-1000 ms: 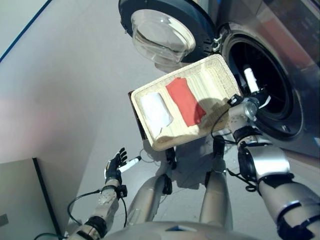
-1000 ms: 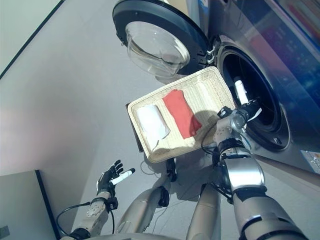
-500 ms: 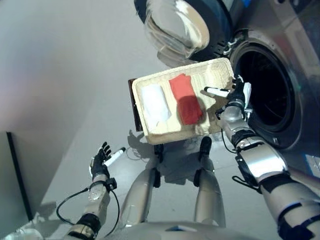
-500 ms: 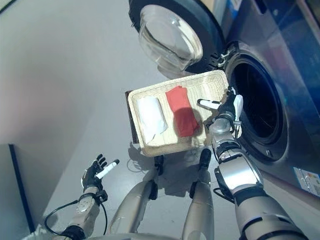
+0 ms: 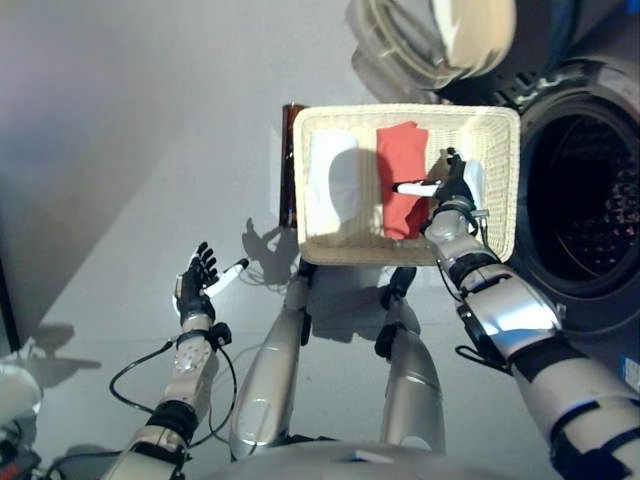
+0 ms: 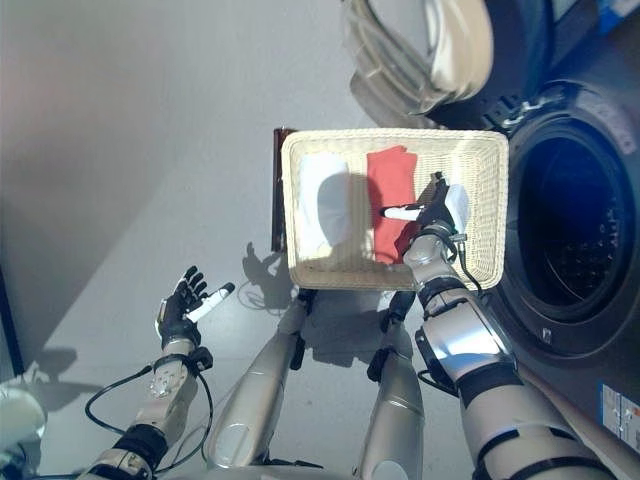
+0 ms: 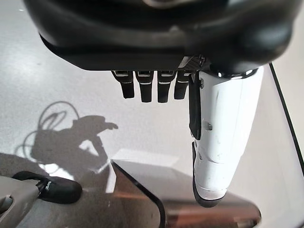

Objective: Pick up the clothes and place them into the washing machine

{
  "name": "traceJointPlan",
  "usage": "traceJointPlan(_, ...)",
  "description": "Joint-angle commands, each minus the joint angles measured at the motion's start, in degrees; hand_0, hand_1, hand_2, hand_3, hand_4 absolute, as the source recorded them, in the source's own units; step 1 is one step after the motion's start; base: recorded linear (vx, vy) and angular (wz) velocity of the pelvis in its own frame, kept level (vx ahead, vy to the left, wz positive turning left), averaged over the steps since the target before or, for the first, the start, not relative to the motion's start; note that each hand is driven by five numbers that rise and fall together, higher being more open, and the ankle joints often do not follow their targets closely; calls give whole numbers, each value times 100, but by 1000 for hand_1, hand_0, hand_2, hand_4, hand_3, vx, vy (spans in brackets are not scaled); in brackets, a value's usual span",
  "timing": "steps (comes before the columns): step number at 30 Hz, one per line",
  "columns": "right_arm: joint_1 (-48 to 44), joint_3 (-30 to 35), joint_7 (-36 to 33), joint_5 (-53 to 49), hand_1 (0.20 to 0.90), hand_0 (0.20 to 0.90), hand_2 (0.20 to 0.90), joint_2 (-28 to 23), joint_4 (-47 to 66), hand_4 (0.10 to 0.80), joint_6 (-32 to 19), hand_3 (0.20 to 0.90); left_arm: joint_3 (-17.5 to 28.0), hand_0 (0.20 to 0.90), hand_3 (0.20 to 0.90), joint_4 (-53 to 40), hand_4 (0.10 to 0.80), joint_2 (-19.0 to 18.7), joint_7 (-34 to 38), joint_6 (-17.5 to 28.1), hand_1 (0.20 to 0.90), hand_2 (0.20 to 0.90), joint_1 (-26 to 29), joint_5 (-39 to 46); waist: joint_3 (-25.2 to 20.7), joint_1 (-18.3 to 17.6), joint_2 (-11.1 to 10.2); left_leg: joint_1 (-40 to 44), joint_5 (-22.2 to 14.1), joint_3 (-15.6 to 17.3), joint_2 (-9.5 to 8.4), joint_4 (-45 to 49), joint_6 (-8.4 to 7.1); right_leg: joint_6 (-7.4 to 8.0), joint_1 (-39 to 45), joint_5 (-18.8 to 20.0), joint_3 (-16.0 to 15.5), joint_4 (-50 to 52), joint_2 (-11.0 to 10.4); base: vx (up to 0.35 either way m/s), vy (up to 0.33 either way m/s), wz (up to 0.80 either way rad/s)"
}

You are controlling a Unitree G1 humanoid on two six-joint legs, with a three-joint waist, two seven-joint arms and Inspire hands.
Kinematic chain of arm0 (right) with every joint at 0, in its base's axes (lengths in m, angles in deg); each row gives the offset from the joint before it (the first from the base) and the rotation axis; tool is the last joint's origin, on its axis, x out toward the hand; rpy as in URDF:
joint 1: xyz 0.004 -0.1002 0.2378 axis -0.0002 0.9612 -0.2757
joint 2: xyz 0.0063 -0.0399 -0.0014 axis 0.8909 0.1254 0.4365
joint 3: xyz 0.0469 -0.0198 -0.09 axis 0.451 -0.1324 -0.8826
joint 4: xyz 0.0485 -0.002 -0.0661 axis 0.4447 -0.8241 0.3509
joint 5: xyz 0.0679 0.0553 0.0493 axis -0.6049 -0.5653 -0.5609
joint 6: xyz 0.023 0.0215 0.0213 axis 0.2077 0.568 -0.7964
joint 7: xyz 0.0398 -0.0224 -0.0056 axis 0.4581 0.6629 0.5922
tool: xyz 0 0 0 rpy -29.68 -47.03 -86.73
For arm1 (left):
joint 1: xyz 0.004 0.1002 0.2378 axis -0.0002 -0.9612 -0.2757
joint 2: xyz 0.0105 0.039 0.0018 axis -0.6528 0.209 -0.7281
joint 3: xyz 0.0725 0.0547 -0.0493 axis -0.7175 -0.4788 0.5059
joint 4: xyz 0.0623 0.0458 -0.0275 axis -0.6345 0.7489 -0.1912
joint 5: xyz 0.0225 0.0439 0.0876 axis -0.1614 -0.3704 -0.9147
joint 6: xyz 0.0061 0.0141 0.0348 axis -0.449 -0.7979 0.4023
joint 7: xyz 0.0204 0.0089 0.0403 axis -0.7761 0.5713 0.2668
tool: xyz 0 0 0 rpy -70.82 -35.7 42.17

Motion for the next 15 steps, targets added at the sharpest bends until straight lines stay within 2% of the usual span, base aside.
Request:
traceJointPlan(1, -437, -294, -469, 420, 900, 900, 900, -277, -130, 800, 241, 900, 193, 900, 900, -1069, 800, -250, 278, 476, 900, 900, 122, 114, 32, 259, 106, -476, -350, 157, -57, 309, -252, 0, 123, -633, 181, 215, -12, 120, -17, 29)
traceJointPlan(3, -513, -397, -499, 631, 900, 900, 900, -296, -216, 800, 415, 900, 157, 900, 900, -1510, 800, -188, 348, 487, 900, 900, 177, 6, 112, 316, 167, -582, -347, 124, -79, 327, -252, -8, -3, -671, 166, 307, -41, 2, 17, 26)
traceJointPlan(7, -607, -606, -483, 1030, 900, 900, 900, -308, -299, 800, 650, 900, 139, 900, 900, -1783, 800, -104, 458, 516, 900, 900, 334, -86, 185, 380, 245, -731, -345, 100, -126, 351, -257, -14, -164, -718, 164, 423, -85, 9, 31, 16)
traceJointPlan(8, -662, -645, -440, 1163, 804, 804, 804, -288, -337, 731, 742, 804, 142, 900, 900, -1877, 800, -63, 522, 518, 900, 900, 446, -133, 231, 399, 281, -813, -348, 103, -147, 375, -252, -18, -260, -736, 188, 492, -101, 19, 38, 11)
traceJointPlan(9, -665, -646, -439, 1164, 774, 774, 774, -290, -337, 710, 743, 774, 142, 900, 900, -1879, 800, -61, 527, 515, 900, 900, 449, -138, 231, 400, 280, -819, -349, 104, -147, 379, -252, -18, -267, -739, 190, 498, -102, 32, 52, 6)
traceJointPlan(10, -693, -628, -420, 1226, 535, 535, 535, -296, -366, 539, 812, 535, 112, 900, 900, -1963, 800, -24, 554, 506, 900, 900, 479, -188, 265, 411, 304, -869, -359, 123, -165, 403, -243, -22, -332, -743, 202, 535, -122, 0, 0, 0)
traceJointPlan(12, -692, -625, -433, 1257, 200, 200, 200, -297, -366, 300, 821, 200, 84, 900, 900, -1994, 800, 4, 566, 499, 900, 900, 470, -212, 271, 416, 315, -896, -364, 136, -175, 410, -235, -23, -375, -736, 210, 552, -126, 23, 33, 1)
traceJointPlan(14, -628, -619, -444, 1342, 200, 200, 200, -338, -344, 300, 840, 200, 12, 900, 900, -2014, 800, 49, 557, 475, 900, 900, 406, -257, 290, 431, 355, -923, -362, 141, -188, 392, -220, -13, -413, -720, 235, 527, -147, -33, 53, -1)
traceJointPlan(15, -630, -614, -447, 1342, 200, 200, 200, -343, -339, 300, 841, 200, 9, 900, 900, -2020, 800, 47, 558, 476, 900, 900, 410, -258, 327, 440, 379, -998, -173, 171, -190, 393, -189, -56, -465, -539, 183, 493, -157, 9, 20, -3)
